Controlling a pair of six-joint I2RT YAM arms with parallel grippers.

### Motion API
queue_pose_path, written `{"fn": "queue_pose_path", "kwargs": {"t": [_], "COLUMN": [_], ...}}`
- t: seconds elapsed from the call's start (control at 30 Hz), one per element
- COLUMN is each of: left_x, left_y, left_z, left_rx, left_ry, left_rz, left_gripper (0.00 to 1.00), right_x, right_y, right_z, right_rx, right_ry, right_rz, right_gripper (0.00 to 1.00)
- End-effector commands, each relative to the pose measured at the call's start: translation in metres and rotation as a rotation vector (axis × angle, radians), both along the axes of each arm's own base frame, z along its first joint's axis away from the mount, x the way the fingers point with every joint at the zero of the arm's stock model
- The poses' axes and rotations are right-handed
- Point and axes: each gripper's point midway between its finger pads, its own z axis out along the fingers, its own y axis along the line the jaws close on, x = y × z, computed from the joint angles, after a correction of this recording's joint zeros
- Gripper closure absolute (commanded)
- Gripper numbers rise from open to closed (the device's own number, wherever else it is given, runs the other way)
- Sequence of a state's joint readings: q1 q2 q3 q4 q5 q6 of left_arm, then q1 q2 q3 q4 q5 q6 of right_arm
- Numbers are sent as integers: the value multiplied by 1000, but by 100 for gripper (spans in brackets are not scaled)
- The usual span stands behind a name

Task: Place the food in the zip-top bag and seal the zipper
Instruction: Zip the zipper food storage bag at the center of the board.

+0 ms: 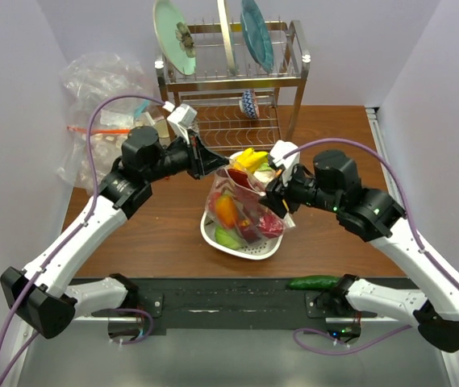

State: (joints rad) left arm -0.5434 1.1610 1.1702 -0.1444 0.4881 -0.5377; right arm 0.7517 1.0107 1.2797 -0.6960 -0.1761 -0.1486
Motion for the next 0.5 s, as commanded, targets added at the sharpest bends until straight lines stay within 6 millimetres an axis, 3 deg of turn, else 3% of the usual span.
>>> {"fn": "queue_pose_path", "kwargs": {"t": [0.0, 0.17, 0.33, 0.4, 0.43, 0.47], "left_x": [-2, -6, -6, -6, -6, -5], "left_y": [8, 10, 12, 12, 13, 13], "left_z": [28, 32, 32, 30, 30, 30], "left_rx": [-41, -46, -37, -31, -28, -26], "left_ry": [-99, -109, -111, -109, -108, -111], "left_rz": [21, 19, 23, 26, 29, 33], "left_gripper": [100, 100, 100, 100, 100, 100], "right_x": [-7, -6, 0, 1, 2, 1], "right_y": [-12, -21, -24, -25, -26, -25], "right_z": [-48, -76, -88, -87, -85, -80], "right_rx": [-80, -134, -168, -169, -164, -156], "right_ry": [95, 119, 124, 119, 113, 109], "right_rz": [-34, -71, -102, -106, -109, -108], "right_gripper": [46, 59, 60, 76, 96, 100]}}
